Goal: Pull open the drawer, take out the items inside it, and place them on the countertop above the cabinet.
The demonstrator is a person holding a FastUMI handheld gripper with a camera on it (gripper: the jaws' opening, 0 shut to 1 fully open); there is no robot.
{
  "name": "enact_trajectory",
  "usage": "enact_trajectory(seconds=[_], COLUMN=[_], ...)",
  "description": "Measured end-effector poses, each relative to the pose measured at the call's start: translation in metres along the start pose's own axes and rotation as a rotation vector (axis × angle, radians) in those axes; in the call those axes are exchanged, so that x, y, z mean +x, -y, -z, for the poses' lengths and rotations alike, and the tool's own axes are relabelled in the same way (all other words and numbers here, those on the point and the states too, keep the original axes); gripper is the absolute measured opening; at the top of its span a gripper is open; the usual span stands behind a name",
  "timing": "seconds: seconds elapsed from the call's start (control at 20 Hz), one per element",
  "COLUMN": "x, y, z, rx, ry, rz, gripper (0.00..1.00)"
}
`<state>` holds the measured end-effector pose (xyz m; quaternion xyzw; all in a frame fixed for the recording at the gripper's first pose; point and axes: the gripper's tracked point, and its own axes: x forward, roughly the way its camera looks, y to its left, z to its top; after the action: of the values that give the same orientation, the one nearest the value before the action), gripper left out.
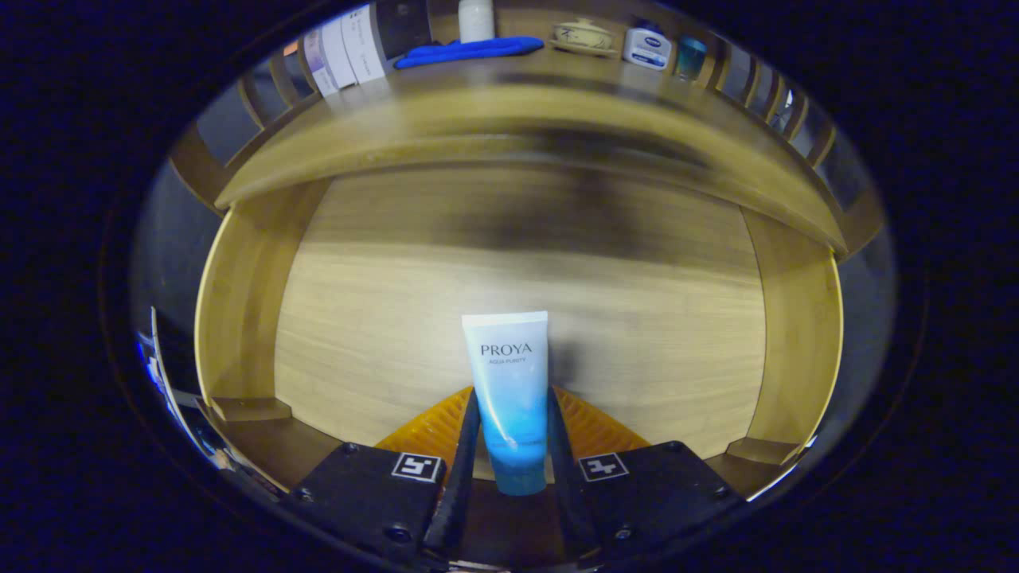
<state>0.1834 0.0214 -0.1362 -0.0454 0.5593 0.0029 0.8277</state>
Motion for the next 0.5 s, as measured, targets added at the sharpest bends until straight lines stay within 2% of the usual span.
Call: enact_trajectory(seconds=[0.5], x=[-0.069], y=[0.01], z=[-0.036], rx=[0.011], ry=[0.127], rz=[-0.009], gripper=[0.49])
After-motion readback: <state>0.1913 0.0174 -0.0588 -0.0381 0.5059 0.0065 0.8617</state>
